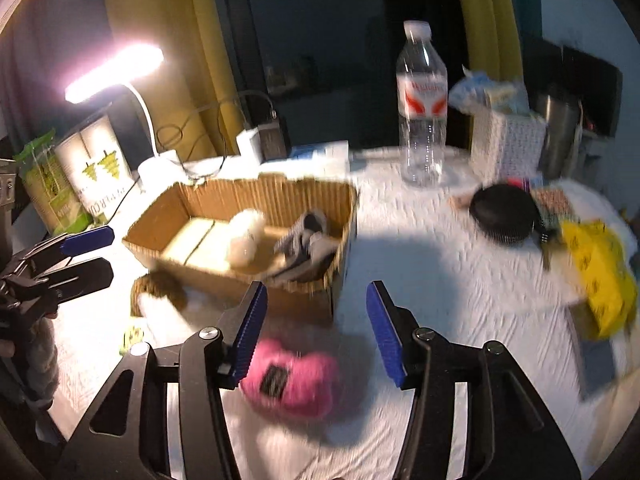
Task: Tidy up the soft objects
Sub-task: 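Carry the bubble wrap and glove into the cardboard box and open both tools, then grasp a white cloth with the left tool while the right tool grasps the pink plush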
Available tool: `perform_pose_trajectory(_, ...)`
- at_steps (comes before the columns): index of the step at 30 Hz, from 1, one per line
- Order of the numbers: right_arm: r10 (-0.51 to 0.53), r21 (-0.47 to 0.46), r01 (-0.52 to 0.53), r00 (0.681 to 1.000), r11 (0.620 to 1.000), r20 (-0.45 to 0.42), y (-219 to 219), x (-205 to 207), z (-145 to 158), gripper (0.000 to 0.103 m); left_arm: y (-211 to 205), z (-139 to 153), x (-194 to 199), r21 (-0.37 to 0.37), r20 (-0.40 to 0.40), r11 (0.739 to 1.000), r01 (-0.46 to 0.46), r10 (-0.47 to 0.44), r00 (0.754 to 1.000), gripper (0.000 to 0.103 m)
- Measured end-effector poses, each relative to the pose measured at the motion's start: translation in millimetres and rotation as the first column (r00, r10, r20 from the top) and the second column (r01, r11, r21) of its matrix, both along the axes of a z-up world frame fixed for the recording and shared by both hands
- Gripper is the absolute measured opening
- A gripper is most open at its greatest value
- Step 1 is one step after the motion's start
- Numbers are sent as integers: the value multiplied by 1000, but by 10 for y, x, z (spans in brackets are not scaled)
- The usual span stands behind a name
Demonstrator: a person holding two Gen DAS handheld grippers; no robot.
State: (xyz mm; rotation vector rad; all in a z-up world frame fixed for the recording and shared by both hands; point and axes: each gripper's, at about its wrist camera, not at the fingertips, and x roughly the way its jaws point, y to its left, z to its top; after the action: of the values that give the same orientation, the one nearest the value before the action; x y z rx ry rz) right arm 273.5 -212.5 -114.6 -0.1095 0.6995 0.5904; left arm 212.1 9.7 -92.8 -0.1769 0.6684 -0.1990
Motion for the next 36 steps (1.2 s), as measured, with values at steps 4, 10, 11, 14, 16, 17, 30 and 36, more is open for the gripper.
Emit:
perform_pose_trajectory(4,14,-7,-14,998,1000,-54,-6,-64,-203,63,-118,-146,-101,-6,-40,1000,8,-8,999,90)
perform_pose_trajectory(10,58,-1,-58,991,998,-125,37,-98,-451,64,-339,-335,-150,10,-101,1000,17,-16,995,90)
perform_pose_trajectory(11,66,-1,-67,988,998,-142,50,-86,-492,64,-364,-352,-146,13,-107,1000,19,-18,994,90)
perform_pose_trajectory(14,90,16,-88,977,996,-194,70,-57,-601,64,-474,-412,-101,35,-130,999,25,-20,991,90)
perform_pose_trajectory(16,106,35,-101,977,994,-185,45,-82,-572,50,-558,-444,-61,57,-145,998,35,-27,989,90)
perform_pose_trajectory(17,115,46,-109,977,993,-177,22,-93,-547,46,-604,-461,-34,71,-155,997,42,-30,988,90)
perform_pose_trajectory(30,26,117,-15,995,993,-98,-598,-141,-331,43,-962,-668,150,195,-226,973,121,-76,971,16)
perform_pose_trajectory(36,25,129,-18,998,991,-58,-613,-265,-197,43,-946,-388,18,193,-138,974,117,-91,986,11)
